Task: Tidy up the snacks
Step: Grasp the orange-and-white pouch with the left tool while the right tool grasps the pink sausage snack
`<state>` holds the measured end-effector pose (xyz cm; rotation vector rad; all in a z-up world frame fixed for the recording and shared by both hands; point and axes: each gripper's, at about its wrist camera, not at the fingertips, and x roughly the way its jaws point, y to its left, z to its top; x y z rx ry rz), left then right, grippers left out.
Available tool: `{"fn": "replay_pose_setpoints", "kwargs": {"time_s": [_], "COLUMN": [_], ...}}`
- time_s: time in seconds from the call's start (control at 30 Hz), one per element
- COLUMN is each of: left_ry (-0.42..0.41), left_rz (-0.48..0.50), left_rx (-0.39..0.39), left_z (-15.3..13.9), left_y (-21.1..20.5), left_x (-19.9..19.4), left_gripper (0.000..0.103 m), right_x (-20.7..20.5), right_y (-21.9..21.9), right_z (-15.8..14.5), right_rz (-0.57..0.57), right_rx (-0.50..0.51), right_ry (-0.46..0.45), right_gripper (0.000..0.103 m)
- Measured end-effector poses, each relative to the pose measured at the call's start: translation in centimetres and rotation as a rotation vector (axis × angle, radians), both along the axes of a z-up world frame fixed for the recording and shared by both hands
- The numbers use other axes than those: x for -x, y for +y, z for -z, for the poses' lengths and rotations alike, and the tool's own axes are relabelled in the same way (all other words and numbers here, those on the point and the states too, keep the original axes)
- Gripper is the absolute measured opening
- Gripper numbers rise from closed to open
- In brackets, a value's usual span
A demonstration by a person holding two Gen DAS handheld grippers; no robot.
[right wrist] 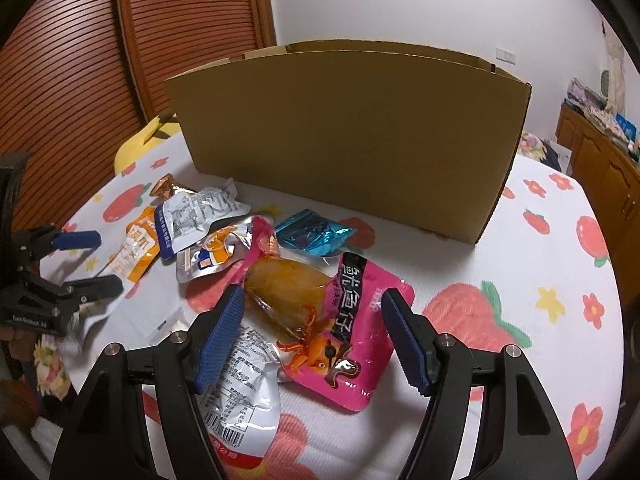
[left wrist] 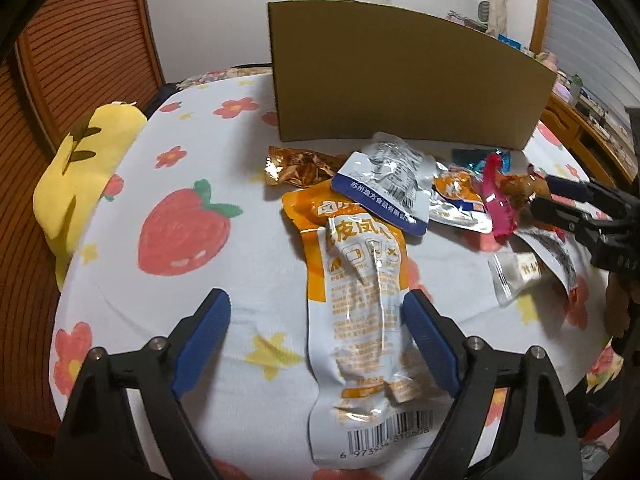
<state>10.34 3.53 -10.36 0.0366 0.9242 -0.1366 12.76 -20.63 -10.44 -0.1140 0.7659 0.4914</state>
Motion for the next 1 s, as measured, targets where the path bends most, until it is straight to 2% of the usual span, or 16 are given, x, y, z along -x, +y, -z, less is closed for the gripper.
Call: {"fn": "replay_pose_setpoints", "kwargs": {"time_s": [0.3,0.43,0.5,0.53,0.57,0.83,1.0], "left_ry": [0.033,0.021,0.006,-0.002,-0.001,-0.009,-0.014], "left_rz": [0.032,0.027,0.028,0.037,0.043,0.094,0.094], "left_rx": [0.018,-0.008,-0.015,-0.017,-0.016,-0.002,0.049], "left_z": [0.3,0.4,0.3,0.1,0.1,-0.1,-0.4], "left_y": [-1.6,-1.8,-1.7,-1.8,-1.7,-0.7,0.3], "left_x": [-3.0,-3.9,-4.0,-3.8,-3.7,-2.6,-2.0], "left_gripper": [0.088,0.087,0.076,0.065,0.06,0.057,0.058], "right_x": [0.1,0.0,0.0,0.0,0.0,-0.1,-0.4], "right_y": [0.0,0.0,0.0,0.0,0.0,0.2,1.0], "right_z": [0.0,0.0,0.0,0.0,0.1,0.0,-1.1], "right_rz": [0.0,-0.001,0.0,-0.001,-0.001,-0.018,-0.077], "right_rx": [0.003,0.004,0.003,0.002,0.001,0.02,0.083], "right_ry": [-0.002,-0.001,-0.001,0.0,0.001,0.007,-0.013], "right_gripper": [0.072,0.072,0.072,0.072,0.072,0.072,0.072]}}
